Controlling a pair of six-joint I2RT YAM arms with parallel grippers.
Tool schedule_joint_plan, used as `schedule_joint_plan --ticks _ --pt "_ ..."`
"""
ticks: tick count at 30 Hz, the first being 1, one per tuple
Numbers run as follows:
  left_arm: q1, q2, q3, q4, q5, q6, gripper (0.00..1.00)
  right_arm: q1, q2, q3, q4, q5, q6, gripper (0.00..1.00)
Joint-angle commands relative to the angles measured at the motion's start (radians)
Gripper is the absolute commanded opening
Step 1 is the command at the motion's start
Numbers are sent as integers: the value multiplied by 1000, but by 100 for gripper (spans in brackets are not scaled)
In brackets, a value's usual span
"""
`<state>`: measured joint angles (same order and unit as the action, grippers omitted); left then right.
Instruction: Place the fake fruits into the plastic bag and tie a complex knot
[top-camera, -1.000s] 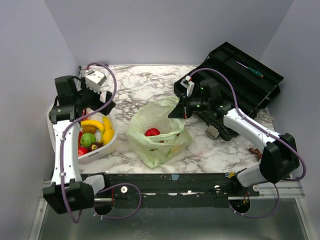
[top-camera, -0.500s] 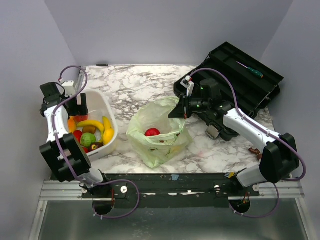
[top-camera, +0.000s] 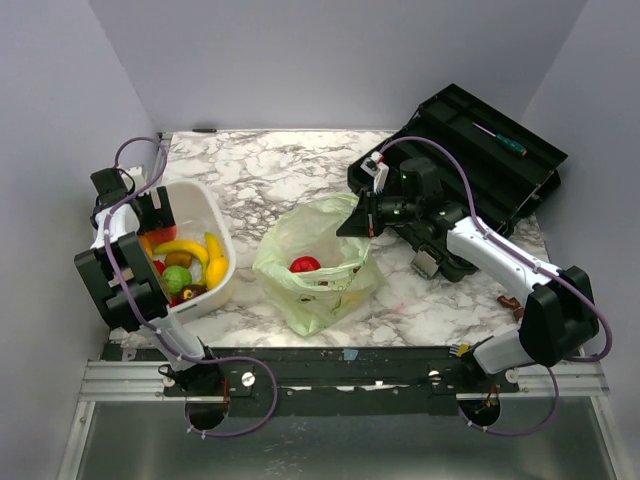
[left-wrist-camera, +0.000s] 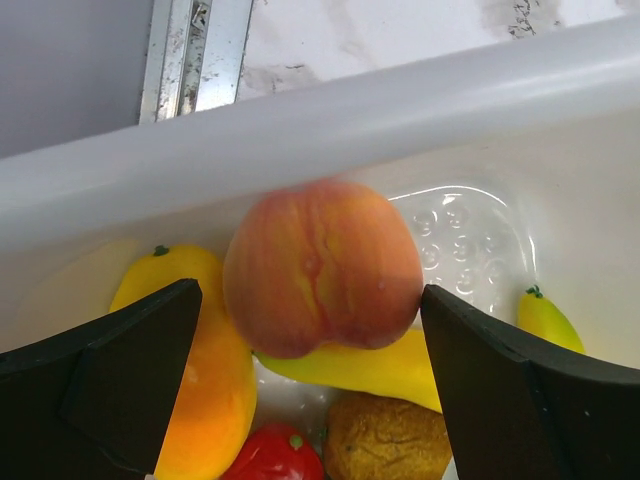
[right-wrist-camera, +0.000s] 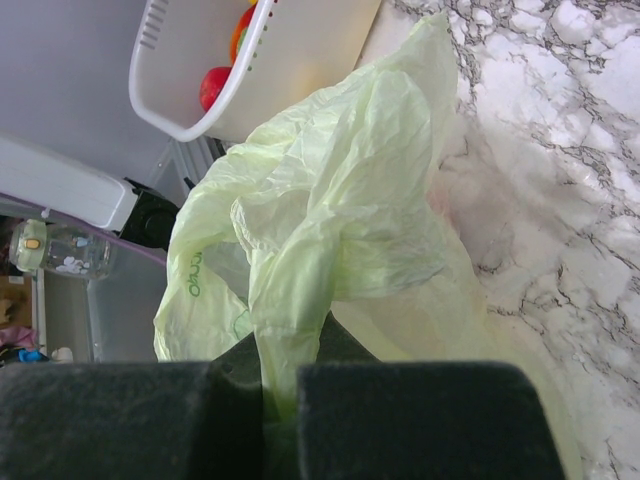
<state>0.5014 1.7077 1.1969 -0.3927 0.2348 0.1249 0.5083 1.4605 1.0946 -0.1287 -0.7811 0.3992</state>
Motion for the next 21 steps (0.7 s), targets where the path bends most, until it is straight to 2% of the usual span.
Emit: schedule_joint_plan --ticks 1,5,10,16,19,21 --pt "-7 44 12 58 -26 -25 95 -8 6 -7 -6 -10 -8 1" --pt "-9 62 13 58 1 -22 95 -8 11 -5 -5 -10 -8 1" --pt "-10 -55 -28 64 83 -25 72 -9 10 -9 -3 -12 -10 1" --pt "-20 -298 -19 1 204 -2 57 -8 8 -26 24 -22 0 1" --pt "-66 -428 1 -77 334 113 56 -8 2 -31 38 -30 2 1" --pt "-141 -515 -1 -134 425 178 60 -8 0 -30 36 -33 -9 1"
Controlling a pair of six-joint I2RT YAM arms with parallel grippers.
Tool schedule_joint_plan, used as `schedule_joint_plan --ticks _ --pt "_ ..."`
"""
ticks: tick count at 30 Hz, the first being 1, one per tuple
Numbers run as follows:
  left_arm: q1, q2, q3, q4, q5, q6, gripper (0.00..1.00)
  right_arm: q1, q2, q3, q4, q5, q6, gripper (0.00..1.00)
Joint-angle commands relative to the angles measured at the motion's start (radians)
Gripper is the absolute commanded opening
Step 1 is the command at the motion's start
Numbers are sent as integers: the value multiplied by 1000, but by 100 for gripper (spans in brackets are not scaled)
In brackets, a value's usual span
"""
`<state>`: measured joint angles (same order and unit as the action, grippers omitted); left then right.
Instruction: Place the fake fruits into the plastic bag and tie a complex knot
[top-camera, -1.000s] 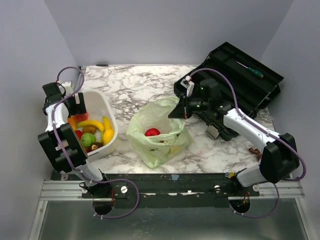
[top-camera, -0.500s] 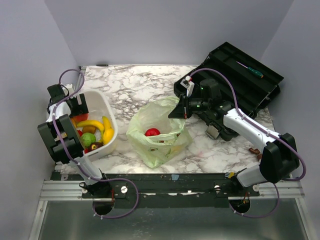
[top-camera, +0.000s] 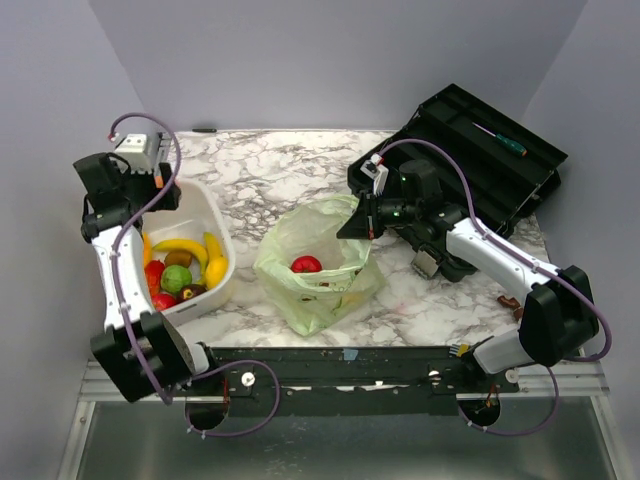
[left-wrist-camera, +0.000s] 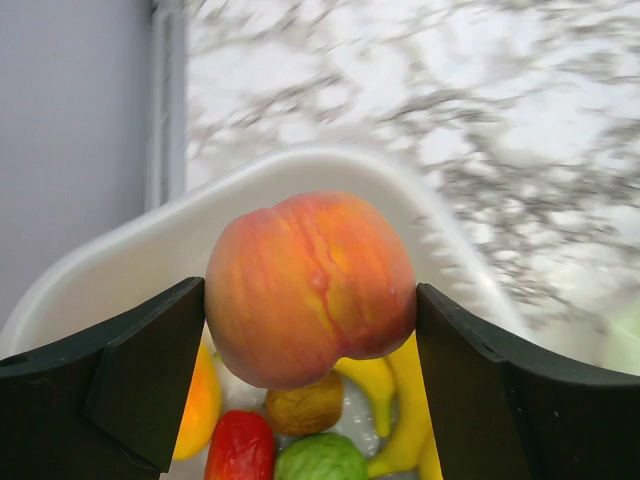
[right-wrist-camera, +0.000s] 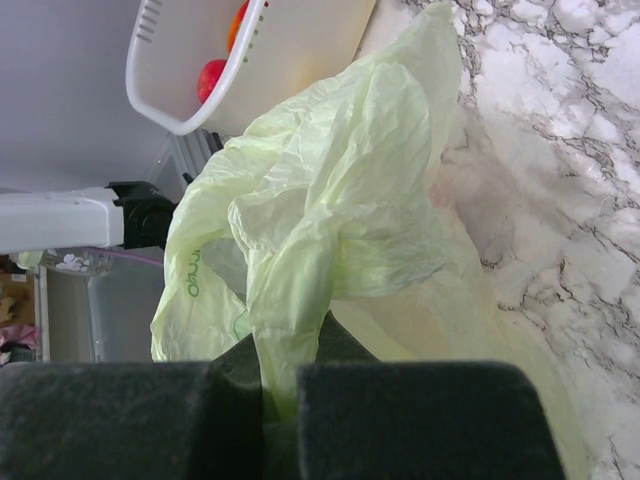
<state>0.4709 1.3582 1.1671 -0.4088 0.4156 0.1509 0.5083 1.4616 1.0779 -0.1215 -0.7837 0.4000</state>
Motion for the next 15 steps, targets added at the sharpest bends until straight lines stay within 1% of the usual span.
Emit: schedule_joint_plan --ticks 1,3,4,7,10,12,15 --pt "-163 -206 24 -139 303 173 63 -8 -1 -13 28 -33 -12 1" --pt "-263 -267 15 -190 428 218 70 -8 3 -15 33 -40 -14 1" --pt "-318 -290 -1 -185 459 223 70 -8 3 -16 43 -42 -9 1" --pt "-544 -333 -81 -109 423 174 69 -8 0 -21 65 -50 -1 1" --pt "-750 -312 -154 -40 350 177 69 -8 -4 -17 65 -55 -5 1" --pt "-852 -273 -189 1 306 175 68 -8 -8 -16 63 -60 -10 1" --pt "-956 -206 -213 67 276 144 68 -8 -8 -15 65 -66 -12 1"
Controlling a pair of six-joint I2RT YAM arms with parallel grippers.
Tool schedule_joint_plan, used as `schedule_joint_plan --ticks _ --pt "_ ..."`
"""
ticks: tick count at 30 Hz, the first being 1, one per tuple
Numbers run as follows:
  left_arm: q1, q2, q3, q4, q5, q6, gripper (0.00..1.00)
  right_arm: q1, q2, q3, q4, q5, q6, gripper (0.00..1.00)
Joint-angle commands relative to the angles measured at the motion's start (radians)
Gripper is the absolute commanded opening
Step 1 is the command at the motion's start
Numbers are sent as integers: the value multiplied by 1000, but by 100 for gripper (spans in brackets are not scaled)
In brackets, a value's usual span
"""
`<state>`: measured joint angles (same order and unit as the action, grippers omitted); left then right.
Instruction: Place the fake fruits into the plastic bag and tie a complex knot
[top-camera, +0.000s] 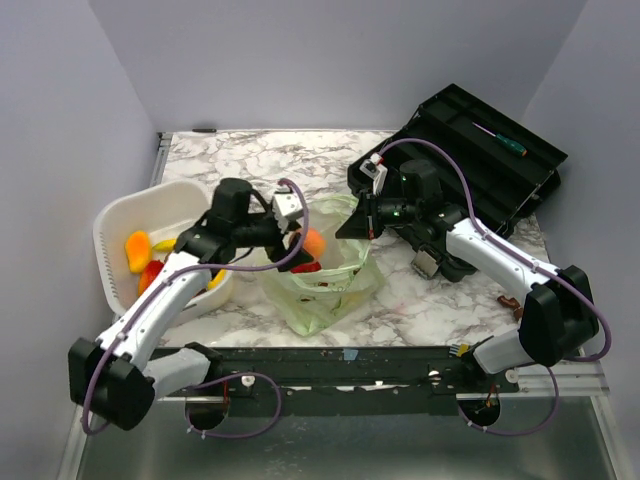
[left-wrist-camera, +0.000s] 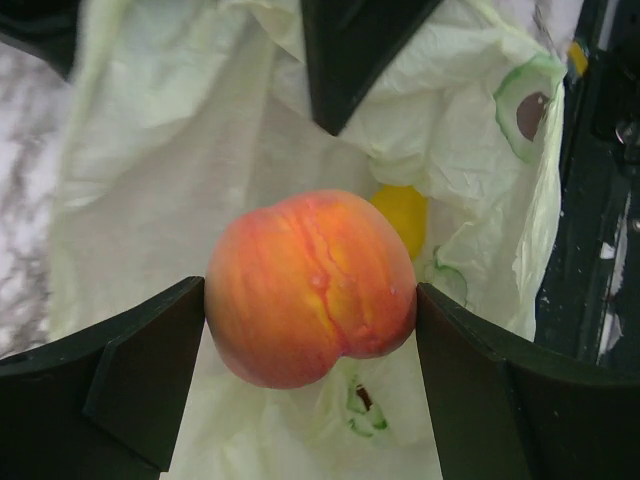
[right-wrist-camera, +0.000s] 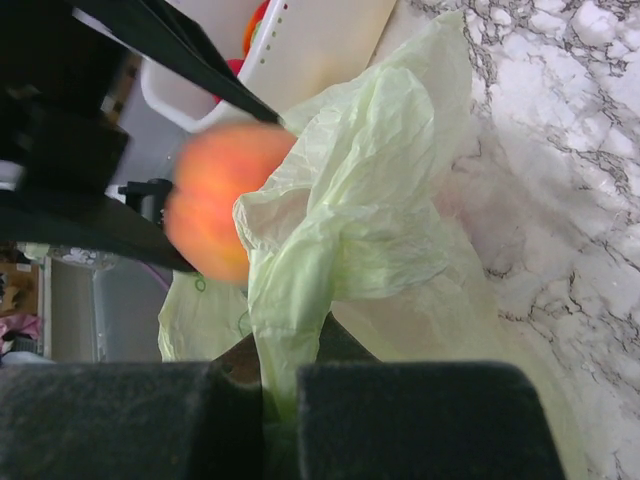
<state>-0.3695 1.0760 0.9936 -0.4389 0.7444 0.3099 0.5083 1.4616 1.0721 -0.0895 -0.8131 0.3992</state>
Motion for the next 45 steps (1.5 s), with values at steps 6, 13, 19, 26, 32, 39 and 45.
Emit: schedule_joint_plan --ticks 6,13,19,26,32,39,45 --pt "-249 188 -113 293 -133 -10 81 -9 -5 -27 79 -56 25 1" --pt "-247 181 -33 179 -142 0 98 -8 -26 -20 51 -54 -16 1" --pt "-140 63 88 -158 -74 36 98 -8 -34 -24 49 -59 -51 1" --pt "301 21 187 -439 20 127 98 -8 -37 -12 42 -62 -74 1" --pt "696 65 164 -617 -37 485 97 -8 -45 -14 23 -66 -85 1" --pt "924 209 137 -580 -223 660 98 -8 -47 -24 15 -60 -90 1" --pt "928 313 34 -467 -392 678 98 -8 -46 -33 25 -55 -84 1"
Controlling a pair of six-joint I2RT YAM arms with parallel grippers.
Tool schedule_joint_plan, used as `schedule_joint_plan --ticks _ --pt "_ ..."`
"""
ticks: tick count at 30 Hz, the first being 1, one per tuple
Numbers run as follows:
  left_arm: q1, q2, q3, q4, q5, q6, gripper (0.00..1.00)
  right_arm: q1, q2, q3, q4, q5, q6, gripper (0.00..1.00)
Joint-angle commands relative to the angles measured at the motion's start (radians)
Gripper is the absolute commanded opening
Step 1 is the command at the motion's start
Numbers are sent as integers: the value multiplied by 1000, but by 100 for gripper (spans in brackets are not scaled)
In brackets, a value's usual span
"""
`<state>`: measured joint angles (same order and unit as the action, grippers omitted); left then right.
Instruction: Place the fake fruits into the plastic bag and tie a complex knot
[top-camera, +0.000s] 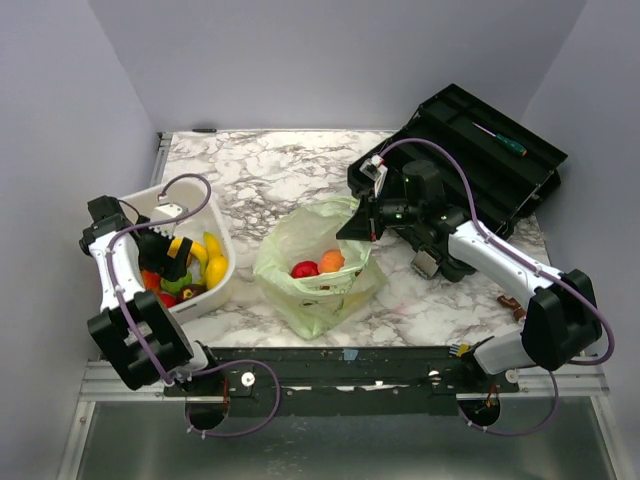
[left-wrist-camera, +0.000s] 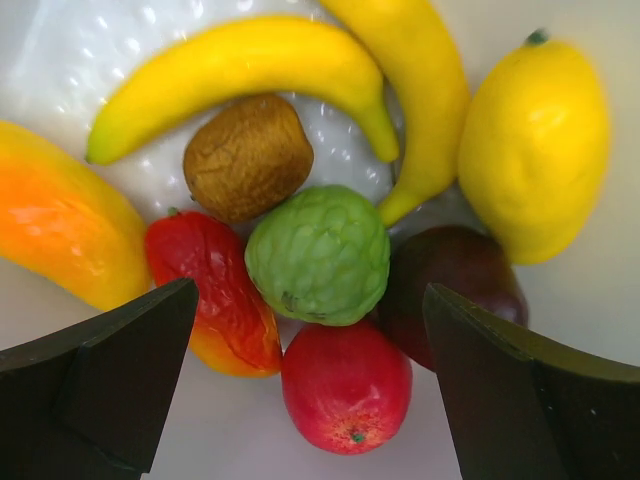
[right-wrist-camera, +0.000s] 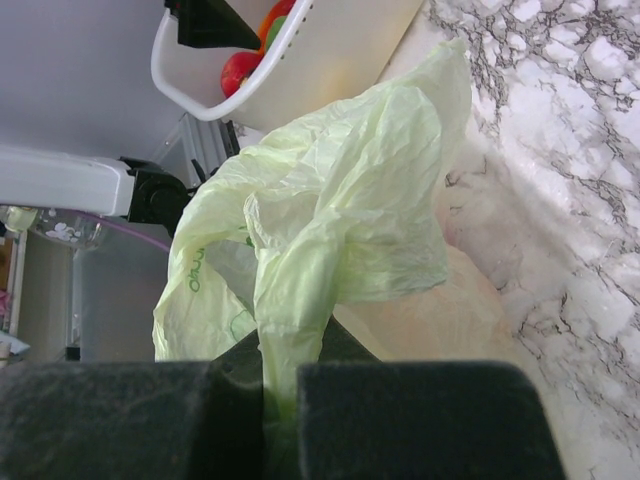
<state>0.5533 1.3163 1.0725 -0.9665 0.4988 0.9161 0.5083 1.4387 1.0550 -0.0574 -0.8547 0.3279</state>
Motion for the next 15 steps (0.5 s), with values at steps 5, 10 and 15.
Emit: schedule_joint_plan --ticks 5,10,15 --pt "-3 146 -84 119 -192 52 98 -9 -23 -20 -12 -12 -16 1" --pt "-8 198 -94 146 -204 33 89 -8 -12 -16 -14 -14 -20 1" --pt "-7 164 10 49 -98 -4 61 -8 -9 -15 -10 -15 -16 1"
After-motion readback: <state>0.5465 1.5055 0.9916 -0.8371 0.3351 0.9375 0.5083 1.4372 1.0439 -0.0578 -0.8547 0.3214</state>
